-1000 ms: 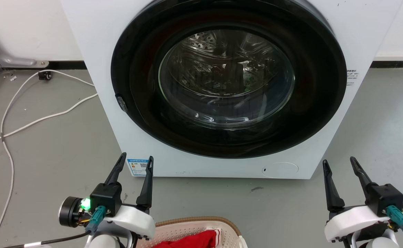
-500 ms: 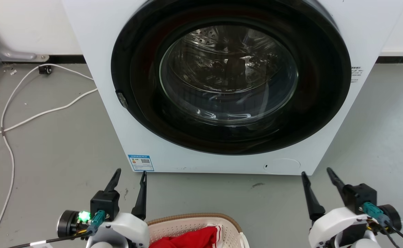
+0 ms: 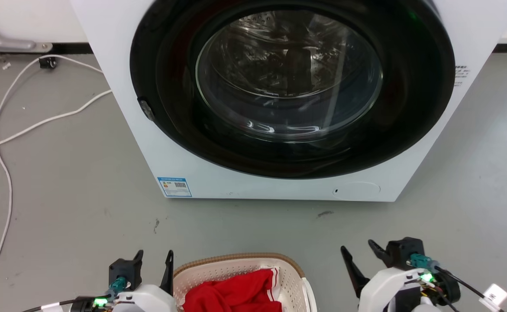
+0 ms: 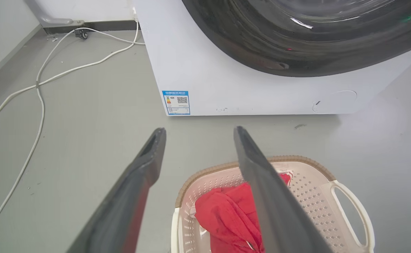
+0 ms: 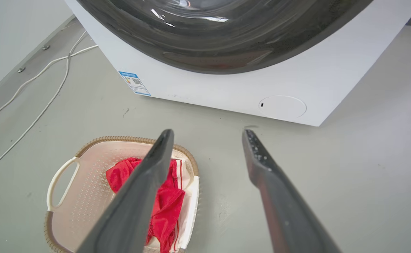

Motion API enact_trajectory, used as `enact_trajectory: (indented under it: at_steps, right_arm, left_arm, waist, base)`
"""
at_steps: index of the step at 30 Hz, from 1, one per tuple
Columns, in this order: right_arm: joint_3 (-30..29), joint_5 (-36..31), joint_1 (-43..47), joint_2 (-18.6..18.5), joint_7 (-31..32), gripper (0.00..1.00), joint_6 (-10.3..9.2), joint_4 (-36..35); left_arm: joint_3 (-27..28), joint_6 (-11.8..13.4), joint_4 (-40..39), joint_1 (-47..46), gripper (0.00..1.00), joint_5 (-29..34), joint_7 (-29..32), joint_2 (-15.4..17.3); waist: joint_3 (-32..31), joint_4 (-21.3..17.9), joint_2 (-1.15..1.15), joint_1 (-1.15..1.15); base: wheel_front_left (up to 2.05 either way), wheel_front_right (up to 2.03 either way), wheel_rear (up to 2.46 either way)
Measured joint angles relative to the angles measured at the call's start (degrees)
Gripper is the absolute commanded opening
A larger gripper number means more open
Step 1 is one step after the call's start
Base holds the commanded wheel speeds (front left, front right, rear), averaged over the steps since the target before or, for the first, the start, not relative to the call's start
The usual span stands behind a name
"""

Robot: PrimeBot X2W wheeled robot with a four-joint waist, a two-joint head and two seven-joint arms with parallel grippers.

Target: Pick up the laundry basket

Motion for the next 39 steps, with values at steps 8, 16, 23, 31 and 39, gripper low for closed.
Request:
enact_trajectory:
  at_steps: [8, 16, 23, 31, 39]
  right_arm:
    - [7.2, 6.0, -4.2, 0.0, 3.9, 1.0, -0.01, 7.4]
    - [14.6, 12.3, -10.1, 0.1, 7.1, 1.0, -0.01, 14.6]
    - [20.8, 18.1, -16.1, 0.0, 9.2, 1.0, -0.01, 20.3]
    - [28.0, 24.4, -21.1, 0.1, 10.7, 1.0, -0.01, 25.2]
    - [32.1, 28.4, -26.9, 0.1, 10.2, 1.0, -0.01, 30.1]
  left_arm:
    - [0.9, -0.9, 10.1, -3.3, 1.0, -2.6, 0.4, 0.6]
    - [1.2, -2.4, 19.3, -8.5, 1.0, -5.2, 2.9, 1.5]
    - [0.8, -3.2, 25.9, -13.5, 1.0, -7.4, 6.1, 2.2]
    - [-0.1, -3.6, 31.6, -17.2, 1.0, -9.6, 9.7, 2.9]
    - [-2.4, -3.7, 32.9, -21.3, 1.0, -12.2, 13.4, 3.3]
  waist:
    - [3.6, -0.1, 0.0, 0.0]
    - [8.3, 0.1, 0.0, 0.0]
    - [13.4, 0.4, 0.0, 0.0]
    - [18.8, 0.9, 0.0, 0.0]
    - [24.6, 1.3, 0.0, 0.0]
  base:
    - [0.0, 0.0, 0.0]
    - [0.0, 0.0, 0.0]
    - [0.0, 0.0, 0.0]
    - [0.0, 0.0, 0.0]
    - [0.0, 0.0, 0.0]
